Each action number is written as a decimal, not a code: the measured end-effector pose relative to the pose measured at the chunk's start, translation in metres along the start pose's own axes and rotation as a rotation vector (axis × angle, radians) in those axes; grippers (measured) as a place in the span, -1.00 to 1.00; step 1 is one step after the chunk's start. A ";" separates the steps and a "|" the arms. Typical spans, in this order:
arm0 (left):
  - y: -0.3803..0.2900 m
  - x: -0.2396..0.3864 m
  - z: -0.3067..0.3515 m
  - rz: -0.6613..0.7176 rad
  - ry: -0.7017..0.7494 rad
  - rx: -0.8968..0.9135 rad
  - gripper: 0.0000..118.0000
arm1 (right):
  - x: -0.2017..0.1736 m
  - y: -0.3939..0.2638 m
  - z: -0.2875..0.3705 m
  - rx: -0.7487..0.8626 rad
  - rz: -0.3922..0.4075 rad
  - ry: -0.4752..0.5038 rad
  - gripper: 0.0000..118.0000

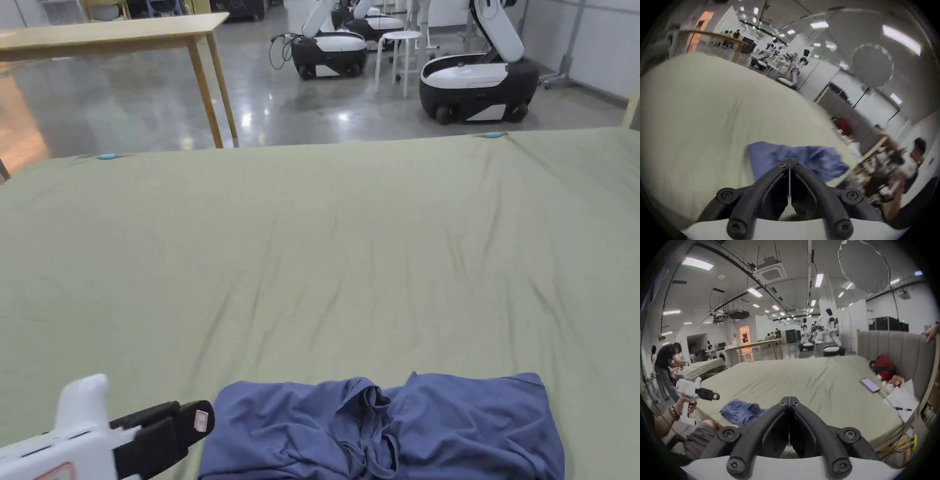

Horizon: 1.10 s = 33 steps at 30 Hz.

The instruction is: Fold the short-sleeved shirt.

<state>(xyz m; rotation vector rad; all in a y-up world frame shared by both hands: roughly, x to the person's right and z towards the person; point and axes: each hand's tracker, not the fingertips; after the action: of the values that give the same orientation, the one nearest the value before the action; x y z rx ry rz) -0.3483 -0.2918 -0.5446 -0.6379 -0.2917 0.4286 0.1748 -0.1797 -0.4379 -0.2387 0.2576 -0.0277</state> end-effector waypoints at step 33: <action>0.001 -0.124 -0.002 0.446 -0.033 0.072 -0.78 | 0.001 0.003 -0.013 -0.041 0.035 -0.016 -1.00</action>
<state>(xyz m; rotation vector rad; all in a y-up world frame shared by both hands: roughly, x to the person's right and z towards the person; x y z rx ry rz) -0.4561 -0.3498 -0.5629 -0.6248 -0.1626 0.8743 0.1724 -0.1794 -0.4507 -0.2747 0.2461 0.0138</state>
